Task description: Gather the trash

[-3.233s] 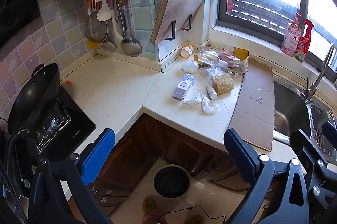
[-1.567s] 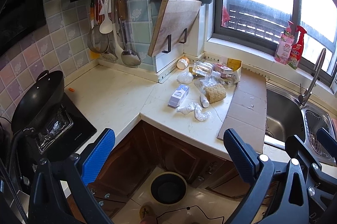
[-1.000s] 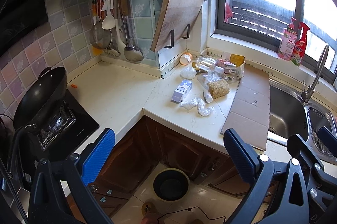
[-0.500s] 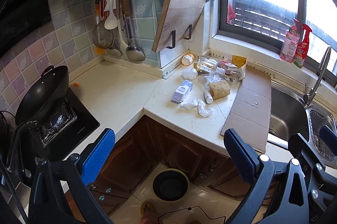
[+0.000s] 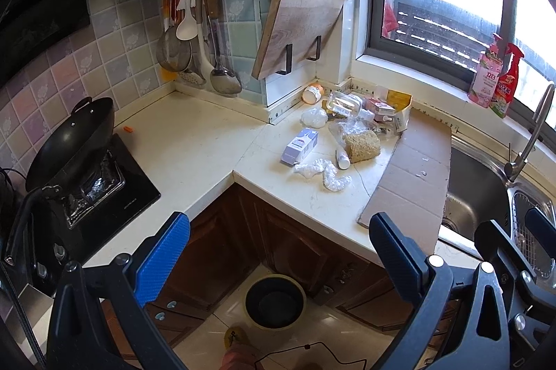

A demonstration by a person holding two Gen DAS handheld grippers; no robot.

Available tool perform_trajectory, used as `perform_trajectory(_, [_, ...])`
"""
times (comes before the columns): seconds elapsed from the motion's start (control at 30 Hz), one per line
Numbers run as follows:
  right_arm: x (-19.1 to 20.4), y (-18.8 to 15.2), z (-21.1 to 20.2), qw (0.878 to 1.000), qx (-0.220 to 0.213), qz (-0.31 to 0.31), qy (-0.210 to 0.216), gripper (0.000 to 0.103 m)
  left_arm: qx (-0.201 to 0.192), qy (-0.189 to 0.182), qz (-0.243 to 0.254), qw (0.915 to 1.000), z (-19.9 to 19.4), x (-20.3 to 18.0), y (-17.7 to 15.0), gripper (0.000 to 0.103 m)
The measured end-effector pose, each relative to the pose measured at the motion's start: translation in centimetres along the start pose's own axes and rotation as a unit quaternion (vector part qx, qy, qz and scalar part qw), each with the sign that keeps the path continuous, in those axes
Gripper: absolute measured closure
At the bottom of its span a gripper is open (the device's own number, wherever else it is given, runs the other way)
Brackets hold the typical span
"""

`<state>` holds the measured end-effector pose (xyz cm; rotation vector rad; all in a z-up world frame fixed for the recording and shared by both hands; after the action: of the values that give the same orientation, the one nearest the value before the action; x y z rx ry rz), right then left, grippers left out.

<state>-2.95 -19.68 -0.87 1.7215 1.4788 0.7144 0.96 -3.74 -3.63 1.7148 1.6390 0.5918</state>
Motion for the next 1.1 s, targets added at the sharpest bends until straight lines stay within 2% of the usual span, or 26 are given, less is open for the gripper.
perform_trajectory(0.2, [0.3,0.4,1.1,1.000,0.014,-0.010,0.008,0.014,0.013,-0.036,-0.016,0.9991,1.0,0.1,0.3,0.001])
perform_trajectory(0.3, [0.5,0.7,2.1,0.999,0.031,-0.014,0.012,0.014,0.048,-0.037,-0.010,0.9981,2.0,0.6,0.6,0.001])
perform_trajectory(0.37, [0.7,0.8,3.1,0.999,0.048,-0.018,0.018,0.014,0.067,-0.048,-0.012,0.9965,2.8,1.1,1.0,0.001])
perform_trajectory(0.5, [1.2,1.0,5.9,0.995,0.089,-0.019,0.039,0.014,0.079,-0.059,-0.014,0.9950,4.9,2.4,2.3,0.001])
perform_trajectory(0.7, [2.5,1.5,11.0,0.987,0.145,-0.021,0.069,0.016,0.114,-0.085,-0.018,0.9896,11.1,4.1,4.5,0.001])
perform_trajectory(1.1, [6.4,1.6,20.8,0.975,0.204,-0.060,0.059,0.021,0.182,-0.082,-0.031,0.9794,26.0,8.3,7.3,0.001])
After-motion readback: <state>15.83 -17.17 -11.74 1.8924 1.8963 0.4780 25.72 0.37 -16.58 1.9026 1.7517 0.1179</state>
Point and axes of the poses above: each gripper's, at about its wrist camera, not at the fingertips, and z roughly the way its jaws point, x to its left, y to its top, the point moved 7 cm from there along z, roughly the way its jaws point, and after that the axes turned 13 degrees about -y, right-handed, at the moved point
